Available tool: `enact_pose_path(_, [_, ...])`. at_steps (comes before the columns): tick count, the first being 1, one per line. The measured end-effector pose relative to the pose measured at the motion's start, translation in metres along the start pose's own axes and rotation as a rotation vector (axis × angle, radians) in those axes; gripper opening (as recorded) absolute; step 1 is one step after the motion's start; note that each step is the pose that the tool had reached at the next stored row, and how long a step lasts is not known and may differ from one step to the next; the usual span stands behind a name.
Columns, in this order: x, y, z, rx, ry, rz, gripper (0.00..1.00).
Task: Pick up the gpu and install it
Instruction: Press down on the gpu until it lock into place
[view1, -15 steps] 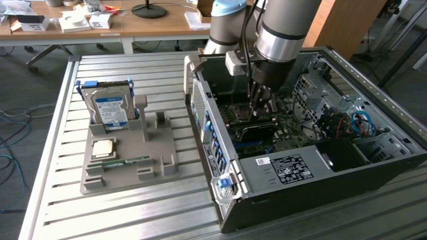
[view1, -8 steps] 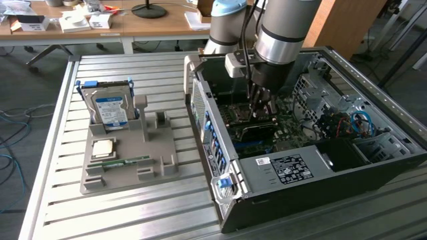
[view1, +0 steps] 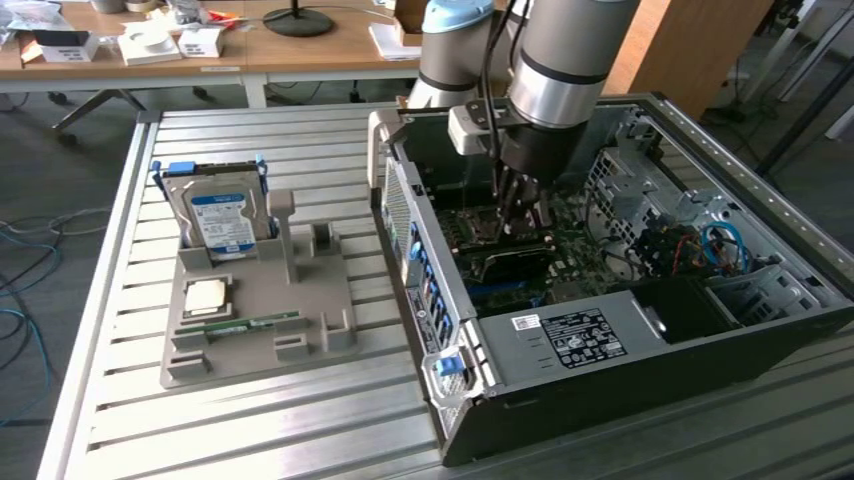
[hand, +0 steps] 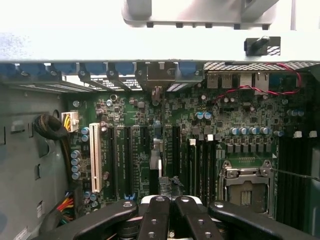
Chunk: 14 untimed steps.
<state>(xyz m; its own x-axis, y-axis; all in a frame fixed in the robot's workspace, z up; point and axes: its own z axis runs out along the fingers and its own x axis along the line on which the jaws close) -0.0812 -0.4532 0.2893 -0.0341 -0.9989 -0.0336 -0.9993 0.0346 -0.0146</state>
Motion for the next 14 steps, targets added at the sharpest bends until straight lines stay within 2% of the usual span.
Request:
enact_pose_path(7, [-0.001,0.0009,0.0002,-0.0001,0.0001,0.0,0.11])
enact_pose_path(14, [-0.0008,0.001,0.0067,-0.0001,0.0,0.0,0.11])
